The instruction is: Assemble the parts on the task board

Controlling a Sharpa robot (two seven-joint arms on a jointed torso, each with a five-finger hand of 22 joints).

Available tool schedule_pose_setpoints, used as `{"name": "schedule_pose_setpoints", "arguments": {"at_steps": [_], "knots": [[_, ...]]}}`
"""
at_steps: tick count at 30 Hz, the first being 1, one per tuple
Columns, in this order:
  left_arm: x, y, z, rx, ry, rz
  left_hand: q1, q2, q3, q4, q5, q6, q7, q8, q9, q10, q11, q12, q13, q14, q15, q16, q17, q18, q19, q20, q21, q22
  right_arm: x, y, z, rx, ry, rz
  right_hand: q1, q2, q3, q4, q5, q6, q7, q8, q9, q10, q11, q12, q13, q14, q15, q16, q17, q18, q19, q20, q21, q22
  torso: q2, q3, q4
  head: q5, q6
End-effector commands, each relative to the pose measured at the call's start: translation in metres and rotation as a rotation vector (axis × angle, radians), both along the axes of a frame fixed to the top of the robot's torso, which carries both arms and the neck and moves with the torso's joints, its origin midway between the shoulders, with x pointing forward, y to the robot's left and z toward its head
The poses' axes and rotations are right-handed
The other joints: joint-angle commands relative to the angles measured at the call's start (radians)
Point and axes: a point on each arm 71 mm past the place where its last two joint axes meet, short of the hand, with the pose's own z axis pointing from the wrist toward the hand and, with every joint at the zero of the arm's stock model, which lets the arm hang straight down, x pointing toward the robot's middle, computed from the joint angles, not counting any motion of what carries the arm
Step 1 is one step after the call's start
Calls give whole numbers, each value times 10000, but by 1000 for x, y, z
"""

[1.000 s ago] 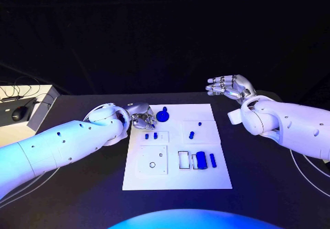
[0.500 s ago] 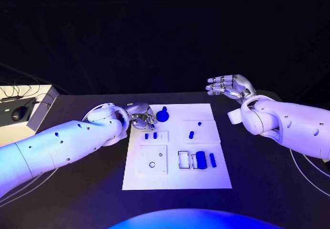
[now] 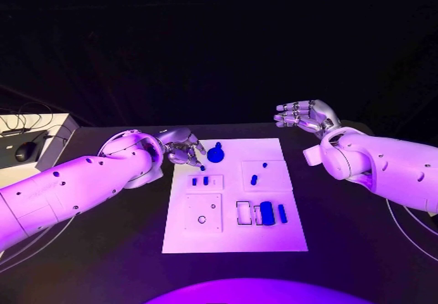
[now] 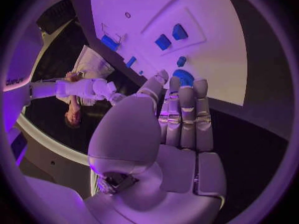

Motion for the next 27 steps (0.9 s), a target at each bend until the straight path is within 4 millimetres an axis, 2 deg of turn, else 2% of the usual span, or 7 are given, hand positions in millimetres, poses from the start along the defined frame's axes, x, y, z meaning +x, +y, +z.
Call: {"name": "schedule_pose_setpoints", "arguments": {"at_steps": [1, 8, 11, 16, 21, 23, 27], "knots": [[-1, 7, 3, -992, 1040, 140, 90, 51, -39, 14, -22, 267, 195, 3, 1, -210, 145, -137, -43, -250, 63, -297, -128, -105, -77, 28, -169, 37, -1, 1, 0, -383, -18, 377, -19, 14, 178, -72, -14, 262, -43, -203, -31, 204, -12, -303, -18, 254, -34, -103, 20, -64, -13, -82, 29, 15, 1, -3, -4, 2, 34], [3, 37, 13, -2865, 1779, 1266, 186, 311, 132, -32, 29, 962, 687, -14, 5, -915, 553, -536, -173, -330, 349, -1704, -851, -13, -299, 249, -1014, -616, -6, 1, -2, -1664, 54, 1270, 308, 86, 652, -423, -376, 857, -226, -310, -14, 840, -297, -670, -22, 2089, -692, 321, 401, 175, 1334, -753, 775, 279, -10, 3, 12, 24, 116], [4, 48, 14, -4046, 2081, 1815, 101, 360, 189, 17, 42, 847, 750, -11, 7, -1104, 652, -623, -181, -228, 435, -2640, -1316, 43, -303, 386, -1595, -1166, -10, 4, -3, -2474, 45, 1795, 513, 74, 777, -620, -644, 1250, -366, -310, -14, 1440, -530, -874, -16, 3512, -1158, 902, 878, 432, 2466, -1305, 1577, 661, -4, -3, 5, 23, 176], [4, 66, 14, -6913, 2700, 2935, -169, 380, 172, 298, 44, 548, 855, -15, 3, -1667, 957, -888, -194, -889, 821, -4648, -2329, -99, -1012, 763, -2983, -2336, -21, 16, -6, -4234, -180, 2663, 727, -20, 778, -833, -789, 1544, -530, -356, -41, 2170, -820, -1101, -28, 3689, -1540, 3375, 2431, 535, 3121, -1882, 3008, 1597, -6, 3, -10, -12, 315], [3, 77, 10, -8785, 3037, 3636, -292, 303, -38, 560, 57, 412, 809, -7, 4, -2152, 1177, -1060, -217, -668, 1167, -7148, -3691, -119, -1077, 1220, -4437, -4023, -30, 25, -8, -5899, -624, 3030, 592, -55, 903, -900, -888, 1581, -574, -376, -49, 2198, -849, -1074, -10, 3536, -1579, 5258, 3788, 704, 2763, -1989, 4444, 2760, -7, -3, -19, -66, 391], [2, 81, 7, -9420, 3125, 3850, -416, 335, -458, 820, 11, 311, 839, 53, 19, -2327, 1319, -1105, -217, -236, 1420, -9237, -4503, -125, -1399, 1602, -4877, -5624, -33, 28, -9, -6710, -867, 3094, 444, -78, 988, -882, -974, 1595, -570, -369, -44, 2164, -838, -1063, -5, 3545, -1580, 5774, 4216, 821, 2678, -1950, 4940, 3183, -4, -1, -24, -87, 420], [0, 83, 2, -10037, 3204, 4012, -201, 435, -1293, 847, -29, 234, 692, 14, 3, -2654, 1456, -1113, -218, 73, 1686, -11336, -4899, -63, -1784, 2008, -4870, -8003, -40, 36, -14, -8355, -1213, 3237, 228, -190, 1061, -804, -1153, 1589, -588, -362, -39, 1946, -785, -1057, -4, 3535, -1543, 6554, 4756, 975, 2804, -1891, 5323, 3511, -7, -2, -19, -175, 492]]}}
